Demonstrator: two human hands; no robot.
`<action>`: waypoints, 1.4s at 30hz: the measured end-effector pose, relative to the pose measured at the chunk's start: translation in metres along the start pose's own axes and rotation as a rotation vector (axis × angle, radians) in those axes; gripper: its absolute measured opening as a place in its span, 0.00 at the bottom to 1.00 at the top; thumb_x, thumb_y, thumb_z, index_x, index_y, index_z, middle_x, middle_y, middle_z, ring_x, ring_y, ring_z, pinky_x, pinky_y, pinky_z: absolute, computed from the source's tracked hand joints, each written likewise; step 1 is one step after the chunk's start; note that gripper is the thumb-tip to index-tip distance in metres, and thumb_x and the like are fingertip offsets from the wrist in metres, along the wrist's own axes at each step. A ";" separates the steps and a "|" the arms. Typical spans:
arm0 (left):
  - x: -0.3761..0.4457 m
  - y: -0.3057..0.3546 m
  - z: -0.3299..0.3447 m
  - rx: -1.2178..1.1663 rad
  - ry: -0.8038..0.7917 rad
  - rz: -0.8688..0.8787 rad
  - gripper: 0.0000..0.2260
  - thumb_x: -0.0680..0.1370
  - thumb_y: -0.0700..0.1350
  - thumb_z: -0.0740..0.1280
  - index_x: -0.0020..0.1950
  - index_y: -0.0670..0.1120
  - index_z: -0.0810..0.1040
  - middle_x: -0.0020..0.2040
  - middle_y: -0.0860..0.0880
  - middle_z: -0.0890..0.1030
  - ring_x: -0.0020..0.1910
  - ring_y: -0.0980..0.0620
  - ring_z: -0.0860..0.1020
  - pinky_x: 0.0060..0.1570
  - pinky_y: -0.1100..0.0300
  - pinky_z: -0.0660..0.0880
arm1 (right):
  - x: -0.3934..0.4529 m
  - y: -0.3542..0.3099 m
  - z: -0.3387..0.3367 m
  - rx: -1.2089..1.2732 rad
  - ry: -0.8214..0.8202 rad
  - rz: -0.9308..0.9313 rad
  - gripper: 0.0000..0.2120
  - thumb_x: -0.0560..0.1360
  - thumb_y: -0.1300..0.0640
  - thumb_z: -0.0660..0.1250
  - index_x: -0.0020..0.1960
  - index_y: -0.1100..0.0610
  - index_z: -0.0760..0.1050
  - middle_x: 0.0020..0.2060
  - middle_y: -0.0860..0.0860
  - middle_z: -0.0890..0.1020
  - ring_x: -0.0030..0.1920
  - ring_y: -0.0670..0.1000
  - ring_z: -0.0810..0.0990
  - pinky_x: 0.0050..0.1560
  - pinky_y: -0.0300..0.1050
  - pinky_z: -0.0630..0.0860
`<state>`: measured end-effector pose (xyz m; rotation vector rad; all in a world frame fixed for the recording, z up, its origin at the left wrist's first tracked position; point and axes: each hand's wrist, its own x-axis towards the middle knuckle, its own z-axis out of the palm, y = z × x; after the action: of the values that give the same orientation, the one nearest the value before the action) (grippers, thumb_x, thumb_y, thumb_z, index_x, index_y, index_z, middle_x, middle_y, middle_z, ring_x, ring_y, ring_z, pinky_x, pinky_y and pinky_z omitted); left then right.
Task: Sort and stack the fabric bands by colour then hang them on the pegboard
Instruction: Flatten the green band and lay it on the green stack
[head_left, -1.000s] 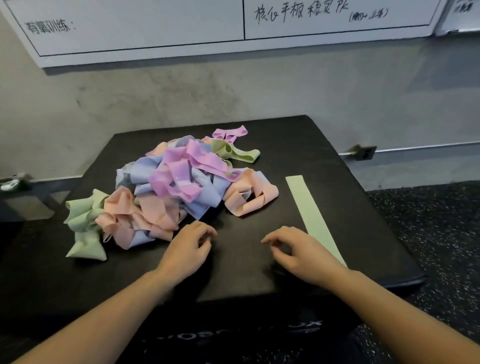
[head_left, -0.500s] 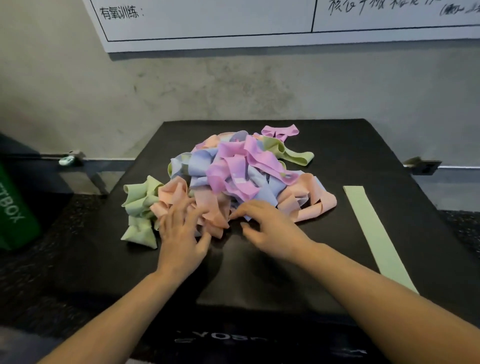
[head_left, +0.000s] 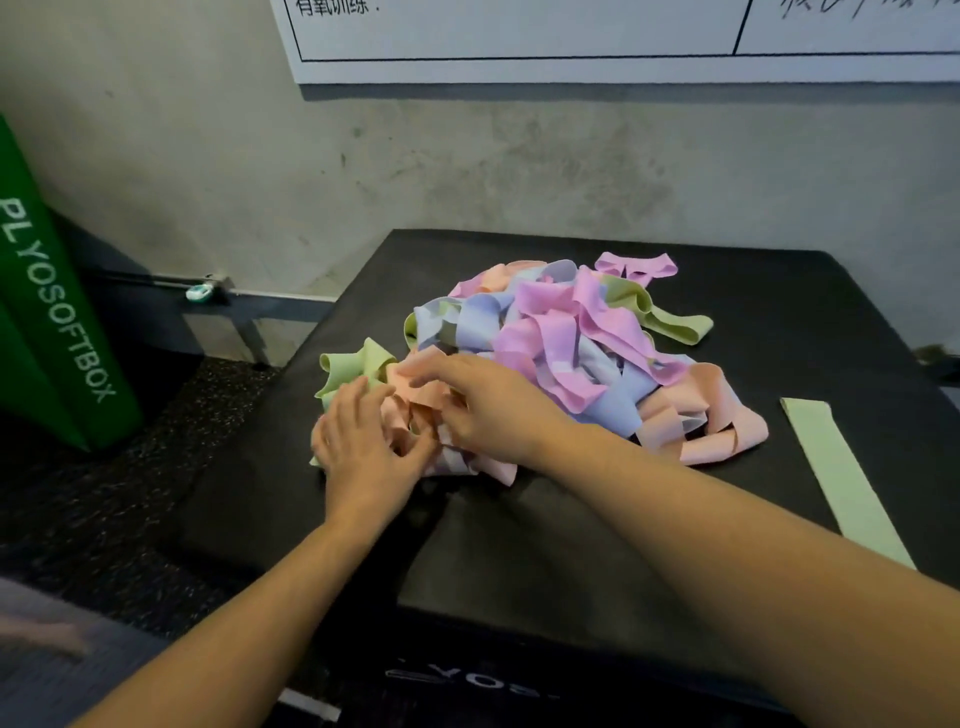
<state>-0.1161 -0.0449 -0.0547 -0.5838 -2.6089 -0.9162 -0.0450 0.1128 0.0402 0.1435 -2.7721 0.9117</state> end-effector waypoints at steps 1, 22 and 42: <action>0.002 -0.008 -0.004 0.009 0.013 -0.047 0.32 0.70 0.64 0.66 0.69 0.48 0.72 0.76 0.45 0.66 0.77 0.41 0.62 0.73 0.38 0.57 | 0.005 0.000 0.007 -0.010 -0.041 0.014 0.18 0.79 0.59 0.63 0.67 0.47 0.74 0.63 0.44 0.78 0.54 0.46 0.77 0.54 0.43 0.75; 0.036 -0.030 -0.060 -0.447 -0.002 -0.331 0.02 0.78 0.44 0.72 0.46 0.51 0.81 0.44 0.52 0.83 0.46 0.51 0.81 0.47 0.56 0.76 | -0.007 -0.005 0.025 -0.062 -0.070 0.050 0.20 0.76 0.59 0.66 0.67 0.51 0.76 0.56 0.49 0.79 0.54 0.50 0.75 0.58 0.51 0.74; -0.026 0.084 -0.127 -0.936 -0.130 -0.104 0.05 0.81 0.41 0.69 0.48 0.50 0.79 0.42 0.56 0.84 0.43 0.56 0.82 0.48 0.54 0.79 | -0.075 -0.064 -0.036 0.993 0.351 0.305 0.18 0.77 0.60 0.73 0.65 0.51 0.75 0.54 0.53 0.85 0.52 0.48 0.85 0.51 0.41 0.80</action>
<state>-0.0340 -0.0744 0.0734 -0.7235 -2.1919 -2.2059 0.0448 0.0848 0.0875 -0.2680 -1.8258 2.0705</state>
